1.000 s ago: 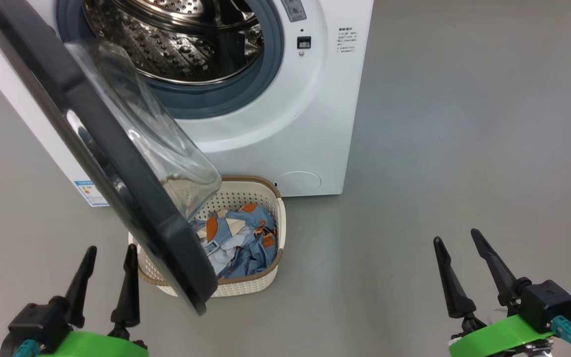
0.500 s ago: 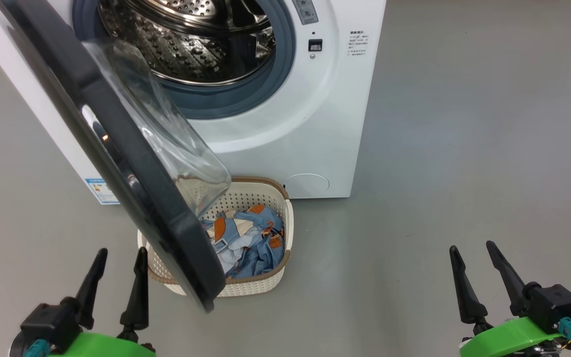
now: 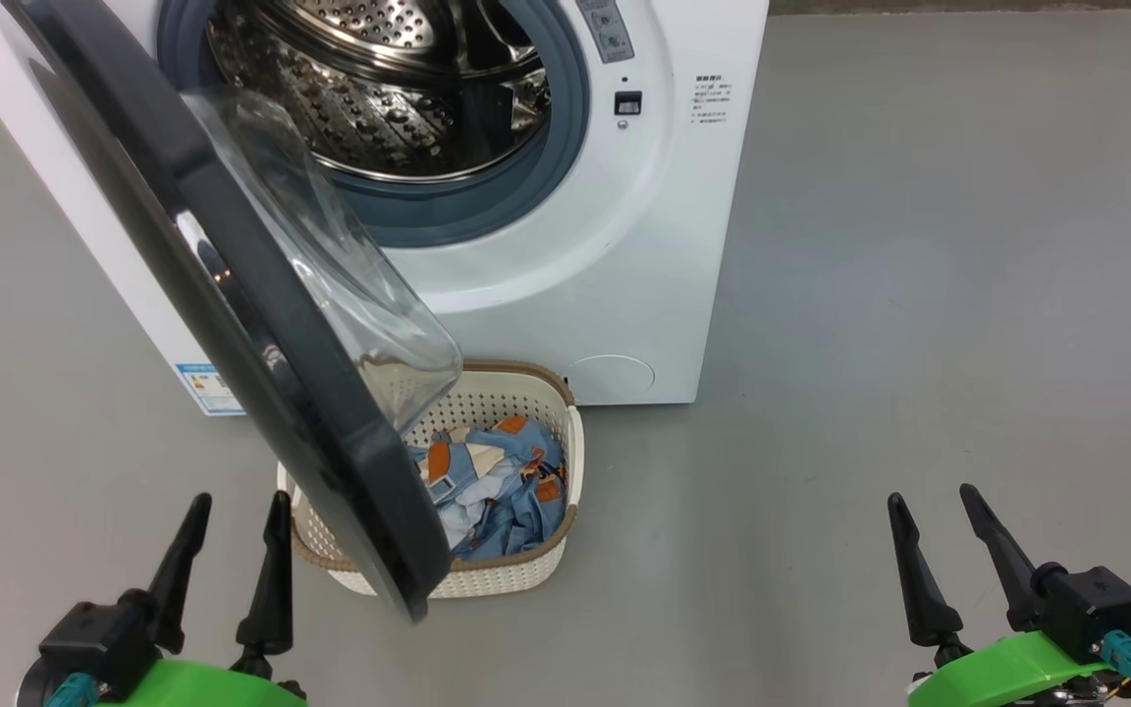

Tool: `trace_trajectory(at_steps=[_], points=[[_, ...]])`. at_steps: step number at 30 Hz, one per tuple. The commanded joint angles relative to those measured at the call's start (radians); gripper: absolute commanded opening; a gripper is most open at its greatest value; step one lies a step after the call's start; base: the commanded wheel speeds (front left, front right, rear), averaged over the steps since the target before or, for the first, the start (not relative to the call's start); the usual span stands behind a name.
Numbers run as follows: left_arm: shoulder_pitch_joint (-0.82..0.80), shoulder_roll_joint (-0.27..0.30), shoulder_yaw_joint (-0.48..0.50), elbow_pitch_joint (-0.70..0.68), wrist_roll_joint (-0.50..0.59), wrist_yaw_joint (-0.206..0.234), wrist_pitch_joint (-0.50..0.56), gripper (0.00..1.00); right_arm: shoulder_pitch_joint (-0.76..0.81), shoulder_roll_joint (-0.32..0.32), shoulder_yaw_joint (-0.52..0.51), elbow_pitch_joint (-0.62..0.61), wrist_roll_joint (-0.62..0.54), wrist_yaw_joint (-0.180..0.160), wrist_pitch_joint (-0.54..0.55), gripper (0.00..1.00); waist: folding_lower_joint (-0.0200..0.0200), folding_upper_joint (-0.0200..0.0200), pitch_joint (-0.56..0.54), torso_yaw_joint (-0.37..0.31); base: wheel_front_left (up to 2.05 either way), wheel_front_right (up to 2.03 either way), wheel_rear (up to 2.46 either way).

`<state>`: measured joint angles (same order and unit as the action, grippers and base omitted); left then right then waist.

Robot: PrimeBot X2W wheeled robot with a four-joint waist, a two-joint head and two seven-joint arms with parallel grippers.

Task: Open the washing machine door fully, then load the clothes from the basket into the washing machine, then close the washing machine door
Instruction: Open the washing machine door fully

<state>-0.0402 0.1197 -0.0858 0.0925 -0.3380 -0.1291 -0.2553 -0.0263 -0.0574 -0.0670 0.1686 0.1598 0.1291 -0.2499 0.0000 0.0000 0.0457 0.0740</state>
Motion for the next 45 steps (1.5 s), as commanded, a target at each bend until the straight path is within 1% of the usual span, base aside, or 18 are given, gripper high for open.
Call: trace_trajectory(at_steps=[1, 19, 20, 21, 22, 24, 28, 33, 36, 38, 41, 43, 45], points=[[-0.014, 0.024, 0.035, -0.018, 0.009, -0.002, -0.006, 1.0, -0.032, 0.0, 0.026, -0.023, -0.01, 0.002, -0.012, 1.0, 0.0, 0.0, -0.004, -0.001, 0.0, 0.0, 0.0], [-0.02, 0.029, 0.034, -0.015, 0.012, -0.002, -0.006, 1.0, -0.029, 0.004, 0.035, -0.024, -0.009, 0.002, -0.012, 1.0, 0.0, 0.0, 0.006, -0.004, 0.0, 0.0, 0.0], [-0.02, 0.03, 0.034, -0.016, 0.011, -0.002, -0.006, 0.98, -0.029, 0.004, 0.035, -0.023, -0.009, 0.002, -0.012, 1.0, 0.0, 0.0, 0.005, -0.004, 0.0, 0.0, 0.0], [-0.019, 0.03, 0.034, -0.016, 0.01, -0.002, -0.006, 0.43, -0.029, 0.005, 0.035, -0.023, -0.008, 0.002, -0.012, 1.0, 0.0, 0.0, 0.005, -0.004, 0.0, 0.0, 0.0], [-0.02, 0.031, 0.032, -0.019, 0.009, -0.002, -0.006, 0.0, -0.029, 0.005, 0.035, -0.022, -0.007, 0.002, -0.012, 1.0, 0.0, 0.0, 0.005, -0.005, 0.0, 0.0, 0.0], [-0.023, 0.032, 0.036, -0.027, 0.005, -0.002, -0.006, 0.0, -0.029, 0.005, 0.034, -0.023, -0.006, 0.002, -0.012, 1.0, 0.0, 0.0, 0.005, -0.005, 0.0, 0.0, 0.0], [-0.048, 0.025, 0.091, -0.099, 0.009, -0.002, -0.006, 0.0, -0.029, 0.006, 0.031, -0.023, -0.004, 0.002, -0.012, 1.0, 0.0, 0.0, 0.005, -0.004, 0.0, 0.0, 0.0], [-0.099, 0.022, 0.151, -0.264, 0.021, -0.002, -0.006, 0.0, -0.029, 0.006, 0.036, -0.022, 0.0, 0.002, -0.012, 1.0, 0.0, 0.0, 0.005, -0.005, 0.0, 0.0, 0.0], [-0.145, 0.02, 0.15, -0.385, 0.023, -0.002, -0.006, 0.0, -0.029, 0.007, 0.038, -0.02, 0.003, 0.002, -0.012, 1.0, 0.0, 0.0, 0.005, -0.006, 0.0, 0.0, 0.0], [-0.175, 0.026, 0.115, -0.465, 0.021, -0.002, -0.006, 0.0, -0.029, 0.007, 0.04, -0.019, 0.004, 0.002, -0.012, 1.0, 0.0, 0.0, 0.005, -0.007, 0.0, 0.0, 0.0], [-0.203, 0.046, 0.02, -0.56, 0.031, -0.002, -0.006, 0.0, -0.03, 0.007, 0.041, -0.018, 0.006, 0.002, -0.012, 1.0, 0.0, 0.0, 0.004, -0.008, 0.0, 0.0, 0.0], [-0.212, 0.065, -0.059, -0.589, 0.046, -0.002, -0.006, 0.0, -0.03, 0.007, 0.042, -0.018, 0.012, 0.002, -0.012, 1.0, 0.0, 0.0, 0.004, -0.009, 0.0, 0.0, 0.0], [-0.216, 0.07, -0.13, -0.597, 0.053, -0.002, -0.006, 0.0, -0.031, 0.007, 0.045, -0.018, 0.015, 0.002, -0.012, 1.0, 0.0, 0.0, 0.005, -0.011, 0.0, 0.0, 0.0]])
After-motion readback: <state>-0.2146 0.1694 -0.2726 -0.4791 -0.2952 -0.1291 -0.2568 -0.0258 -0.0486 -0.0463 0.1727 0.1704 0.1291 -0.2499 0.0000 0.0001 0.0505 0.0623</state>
